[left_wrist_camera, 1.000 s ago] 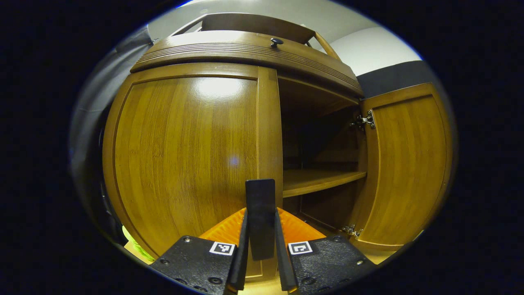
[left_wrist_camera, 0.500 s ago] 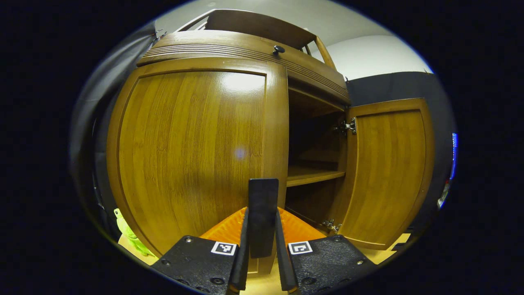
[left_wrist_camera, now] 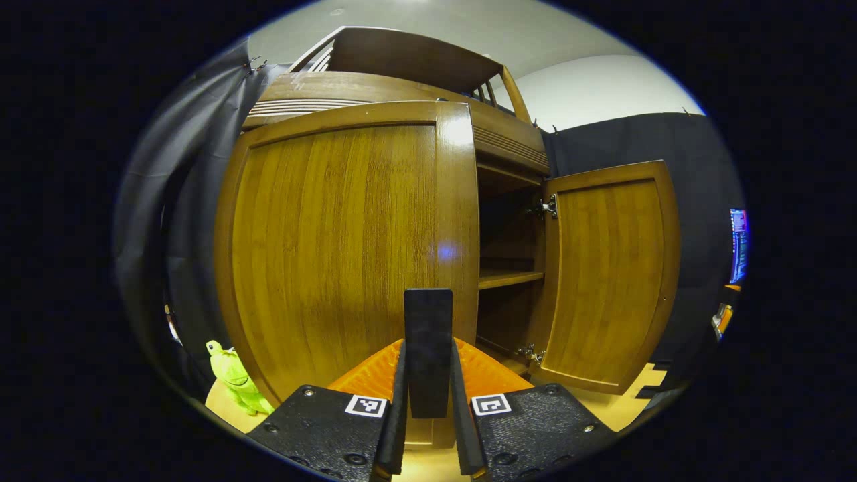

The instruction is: Open the right door of the double-door shoe cabinet with the right hand, and open the left door with the left hand.

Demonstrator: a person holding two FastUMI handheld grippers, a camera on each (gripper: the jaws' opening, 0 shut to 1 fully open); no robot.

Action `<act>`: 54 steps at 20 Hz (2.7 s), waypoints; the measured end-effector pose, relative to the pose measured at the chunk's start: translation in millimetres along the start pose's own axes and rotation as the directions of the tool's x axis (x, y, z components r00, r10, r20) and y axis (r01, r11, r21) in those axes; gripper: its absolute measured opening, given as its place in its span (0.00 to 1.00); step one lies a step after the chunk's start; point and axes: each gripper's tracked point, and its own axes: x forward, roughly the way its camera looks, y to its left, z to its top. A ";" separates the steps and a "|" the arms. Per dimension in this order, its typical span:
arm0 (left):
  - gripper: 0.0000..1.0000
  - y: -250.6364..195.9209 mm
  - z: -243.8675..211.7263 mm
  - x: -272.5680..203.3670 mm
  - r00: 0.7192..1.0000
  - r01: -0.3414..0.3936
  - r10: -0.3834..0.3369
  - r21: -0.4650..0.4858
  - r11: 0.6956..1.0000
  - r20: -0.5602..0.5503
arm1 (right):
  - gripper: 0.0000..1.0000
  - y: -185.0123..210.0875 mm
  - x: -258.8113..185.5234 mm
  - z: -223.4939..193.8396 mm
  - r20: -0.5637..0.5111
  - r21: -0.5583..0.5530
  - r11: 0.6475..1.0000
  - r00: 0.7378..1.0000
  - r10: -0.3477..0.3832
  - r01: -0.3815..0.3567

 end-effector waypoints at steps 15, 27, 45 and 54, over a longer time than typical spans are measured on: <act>0.33 23.4 9.2 -78.9 1.000 0.010 -0.009 0.016 1.000 -0.016 | 1.00 -18.5 3.9 -14.4 -0.021 0.047 0.999 1.000 -0.020 0.021; 0.29 64.1 9.3 -137.4 0.997 -0.074 0.074 0.064 0.995 -0.002 | 1.00 16.2 11.2 -25.5 -0.044 0.037 0.998 0.998 0.047 -0.045; 0.19 172.0 20.3 -184.6 0.936 -0.351 0.349 0.074 0.933 0.035 | 0.98 64.6 25.4 -54.0 -0.104 0.039 0.991 0.986 0.128 -0.125; 0.36 178.2 18.0 -196.5 0.940 -0.340 0.339 0.080 0.937 0.023 | 1.00 66.6 26.1 -55.4 -0.104 0.050 0.991 0.986 0.130 -0.126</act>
